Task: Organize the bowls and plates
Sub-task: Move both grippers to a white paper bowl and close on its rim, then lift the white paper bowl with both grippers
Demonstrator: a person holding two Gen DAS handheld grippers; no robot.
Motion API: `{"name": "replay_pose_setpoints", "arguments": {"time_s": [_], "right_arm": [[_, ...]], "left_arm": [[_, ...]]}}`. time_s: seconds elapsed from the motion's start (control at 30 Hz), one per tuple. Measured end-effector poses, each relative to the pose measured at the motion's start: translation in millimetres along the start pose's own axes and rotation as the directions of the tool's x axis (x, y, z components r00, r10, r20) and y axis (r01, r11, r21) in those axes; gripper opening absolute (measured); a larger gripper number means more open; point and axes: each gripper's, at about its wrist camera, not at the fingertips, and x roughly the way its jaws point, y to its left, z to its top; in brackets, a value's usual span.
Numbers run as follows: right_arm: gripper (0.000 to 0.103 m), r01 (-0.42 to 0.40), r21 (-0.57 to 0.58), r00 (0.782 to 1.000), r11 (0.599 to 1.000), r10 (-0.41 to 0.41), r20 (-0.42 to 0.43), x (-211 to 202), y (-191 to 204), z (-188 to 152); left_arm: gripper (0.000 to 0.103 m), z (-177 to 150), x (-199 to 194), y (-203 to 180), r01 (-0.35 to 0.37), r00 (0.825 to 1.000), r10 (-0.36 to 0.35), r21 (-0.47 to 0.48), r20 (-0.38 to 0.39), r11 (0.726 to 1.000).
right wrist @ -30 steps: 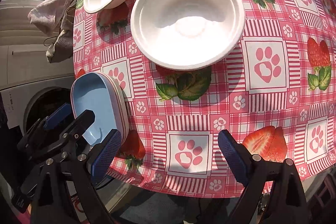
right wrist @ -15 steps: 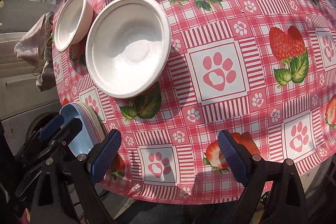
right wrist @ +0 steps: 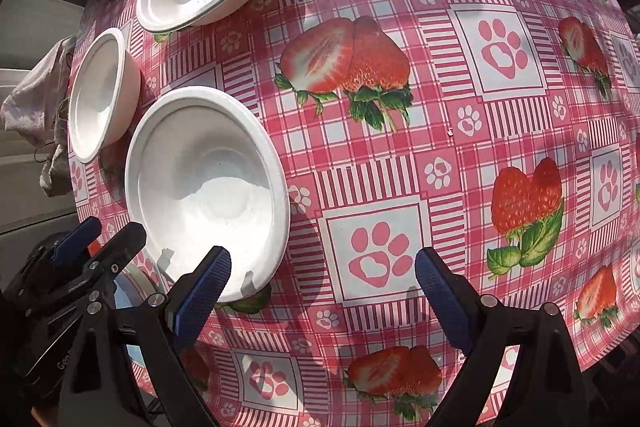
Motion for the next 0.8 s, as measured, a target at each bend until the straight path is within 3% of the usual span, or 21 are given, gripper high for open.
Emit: {"name": "replay_pose_setpoints", "arguments": {"time_s": [0.3, 0.53, 0.63, 0.67, 0.73, 0.77, 0.8], "right_arm": [[0.094, 0.057, -0.042, 0.998, 0.998, -0.058, -0.029, 27, 9, 34], [0.094, 0.07, -0.096, 0.997, 0.993, -0.074, -0.037, 43, 12, 49], [0.083, 0.063, -0.126, 0.997, 0.99, -0.067, -0.026, 43, 17, 51], [0.075, 0.071, -0.144, 0.997, 0.987, -0.075, -0.017, 43, 20, 51], [0.054, 0.068, -0.192, 0.998, 0.979, -0.068, 0.005, 41, 29, 50], [0.033, 0.038, -0.218, 0.999, 0.975, -0.038, 0.004, 40, 34, 50], [0.021, 0.005, -0.236, 1.0, 0.972, -0.008, -0.011, 42, 40, 50]], "left_arm": [[0.071, 13, 30, -1, -0.025, 0.997, 0.024, -0.015, -0.07, 1.0], [0.049, 16, 44, 1, 0.0, 0.995, -0.003, -0.035, -0.101, 0.999], [0.038, 21, 45, -6, 0.007, 0.996, -0.008, -0.014, -0.092, 1.0], [0.035, 25, 45, -10, 0.01, 0.996, -0.01, -0.007, -0.092, 1.0], [0.032, 28, 47, -13, 0.006, 0.996, -0.006, -0.003, -0.092, 1.0], [0.032, 33, 49, -14, 0.007, 0.996, -0.007, -0.007, -0.091, 1.0], [0.032, 34, 49, -13, 0.011, 0.996, -0.012, -0.015, -0.093, 1.0]]}}
